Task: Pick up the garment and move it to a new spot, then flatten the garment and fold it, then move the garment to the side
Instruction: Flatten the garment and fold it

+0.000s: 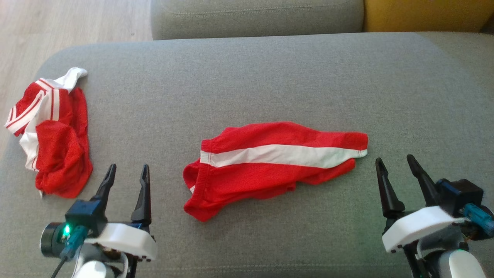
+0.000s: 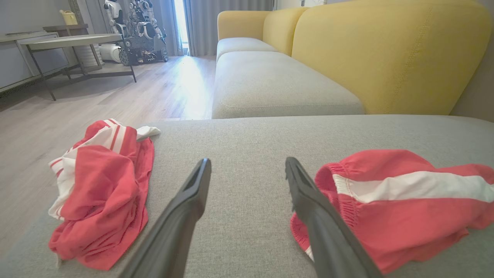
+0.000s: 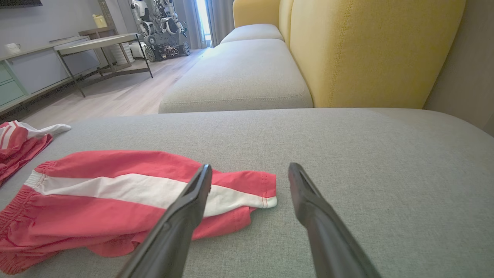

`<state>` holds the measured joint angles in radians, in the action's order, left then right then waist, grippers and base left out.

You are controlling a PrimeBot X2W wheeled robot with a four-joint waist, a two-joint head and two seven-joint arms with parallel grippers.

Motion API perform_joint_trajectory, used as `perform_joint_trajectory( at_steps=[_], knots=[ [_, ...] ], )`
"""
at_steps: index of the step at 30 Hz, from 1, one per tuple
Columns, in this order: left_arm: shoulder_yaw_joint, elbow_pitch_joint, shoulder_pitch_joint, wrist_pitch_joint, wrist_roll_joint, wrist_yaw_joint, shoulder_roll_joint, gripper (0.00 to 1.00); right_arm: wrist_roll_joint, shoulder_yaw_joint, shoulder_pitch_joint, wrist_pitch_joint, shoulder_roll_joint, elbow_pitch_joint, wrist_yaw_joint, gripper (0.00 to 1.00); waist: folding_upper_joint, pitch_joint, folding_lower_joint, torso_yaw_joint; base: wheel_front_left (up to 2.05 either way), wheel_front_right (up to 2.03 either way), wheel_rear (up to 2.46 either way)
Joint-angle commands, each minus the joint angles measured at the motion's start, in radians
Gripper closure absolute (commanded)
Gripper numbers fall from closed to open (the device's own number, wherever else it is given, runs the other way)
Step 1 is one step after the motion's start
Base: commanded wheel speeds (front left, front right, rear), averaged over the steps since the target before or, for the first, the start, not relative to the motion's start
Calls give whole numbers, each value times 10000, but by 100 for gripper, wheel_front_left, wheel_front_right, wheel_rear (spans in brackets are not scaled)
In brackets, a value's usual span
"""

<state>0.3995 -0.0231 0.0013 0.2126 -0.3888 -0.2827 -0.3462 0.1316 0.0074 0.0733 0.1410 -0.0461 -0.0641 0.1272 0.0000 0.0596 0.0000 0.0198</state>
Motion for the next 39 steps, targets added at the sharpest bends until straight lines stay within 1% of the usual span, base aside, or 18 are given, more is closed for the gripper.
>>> perform_joint_trajectory(
  at_steps=[1,2,5,9,13,14,15,18,22,29,30,31,33,39],
  knots=[
    [-400,330,-450,-35,19,-27,-290,0,-4,219,-285,-38,-41,-390,35,0,0,14,0,-2,0,0,0],
    [-371,333,-492,-56,36,-6,-306,0,6,218,-294,-42,-41,-393,35,0,0,35,0,0,0,0,0],
    [-93,413,-972,-237,136,300,-357,0,46,216,-378,-55,-41,-424,35,0,0,219,0,15,0,0,0],
    [451,315,-1765,-805,11,971,-204,0,64,279,-531,-77,-41,-429,35,0,0,478,0,-28,0,0,0],
    [1081,-221,-2485,-1575,-207,1723,22,0,-27,389,-665,-126,-41,-356,35,0,0,726,0,-154,0,0,0],
    [1199,-385,-2632,-1754,-274,1868,88,0,-26,414,-690,-155,-41,-343,35,0,0,793,0,-187,0,0,0],
    [1199,-385,-2632,-1754,-274,1868,88,0,-26,414,-690,-155,-41,-343,35,0,0,793,0,-187,0,0,0],
    [1392,-925,-2933,-2271,-648,2267,260,0,16,497,-759,-224,-41,-252,35,0,0,942,0,-321,0,0,0],
    [1448,-1487,-3170,-2700,-962,2510,318,0,98,503,-826,-329,-41,-149,35,0,0,1073,0,-465,0,0,0],
    [1378,-1630,-3285,-2651,-1233,2644,373,0,105,401,-856,-429,-41,-39,35,0,0,1144,0,-502,0,0,0],
    [1372,-1631,-3250,-2726,-1365,2703,399,23,106,379,-865,-433,-41,-29,35,0,0,1145,0,-488,0,0,0],
    [1371,-1615,-3246,-2756,-1428,2745,395,61,106,361,-880,-439,-41,-25,35,0,0,1144,0,-478,0,0,0],
    [1395,-1601,-3249,-2784,-1456,2783,370,100,107,344,-917,-444,-41,-19,35,0,0,1138,0,-465,0,0,0],
    [1450,-1550,-3294,-2684,-1404,2771,349,100,139,253,-1014,-428,-41,47,35,0,0,1165,0,-461,0,0,0]
  ],
)
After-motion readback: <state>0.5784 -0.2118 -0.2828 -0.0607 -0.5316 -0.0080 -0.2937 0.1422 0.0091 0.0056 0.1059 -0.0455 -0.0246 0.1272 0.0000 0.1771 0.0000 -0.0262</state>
